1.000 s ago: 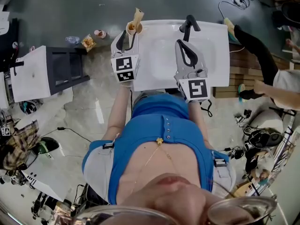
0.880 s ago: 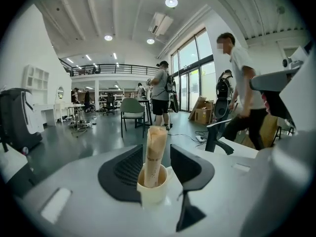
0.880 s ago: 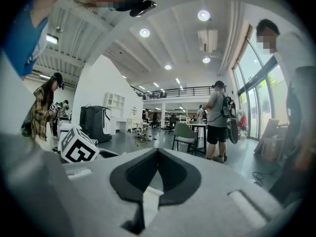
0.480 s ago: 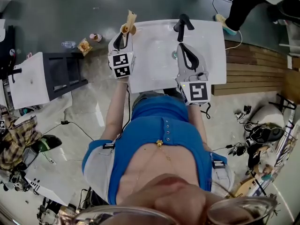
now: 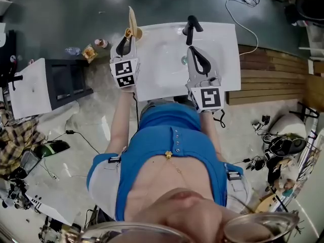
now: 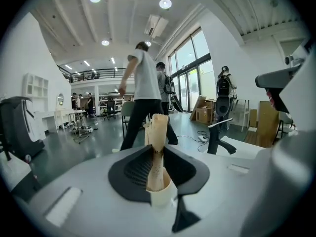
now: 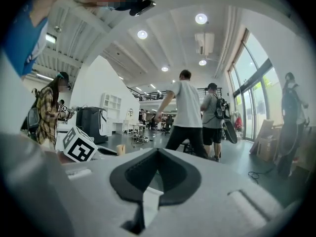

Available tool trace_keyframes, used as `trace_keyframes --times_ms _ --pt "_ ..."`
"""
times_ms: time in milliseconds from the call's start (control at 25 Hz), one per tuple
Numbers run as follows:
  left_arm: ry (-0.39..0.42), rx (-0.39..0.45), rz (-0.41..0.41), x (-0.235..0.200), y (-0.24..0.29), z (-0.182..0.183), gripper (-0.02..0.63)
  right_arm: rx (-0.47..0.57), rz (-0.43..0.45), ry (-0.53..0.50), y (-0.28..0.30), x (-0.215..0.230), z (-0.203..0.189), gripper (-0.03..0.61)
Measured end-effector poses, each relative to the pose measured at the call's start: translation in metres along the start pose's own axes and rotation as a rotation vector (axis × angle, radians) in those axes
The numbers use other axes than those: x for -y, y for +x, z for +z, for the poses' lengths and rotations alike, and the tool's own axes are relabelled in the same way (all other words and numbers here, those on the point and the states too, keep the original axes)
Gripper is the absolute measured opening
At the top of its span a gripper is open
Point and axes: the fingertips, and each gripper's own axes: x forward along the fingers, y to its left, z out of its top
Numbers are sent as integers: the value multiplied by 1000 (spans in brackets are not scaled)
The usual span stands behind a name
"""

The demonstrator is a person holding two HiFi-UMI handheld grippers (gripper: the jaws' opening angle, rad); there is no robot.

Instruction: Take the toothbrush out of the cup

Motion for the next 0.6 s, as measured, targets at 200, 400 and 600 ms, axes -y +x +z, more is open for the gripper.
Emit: trace_keyframes --times_ms 200,400,600 --pt "-3 21 4 0 -10 12 77 17 7 0 -1 2 5 2" --pt "-9 14 20 -5 -16 12 77 25 22 4 -2 -1 6 1" --pt "-20 16 31 -10 -19 12 75 26 35 12 1 -3 5 2"
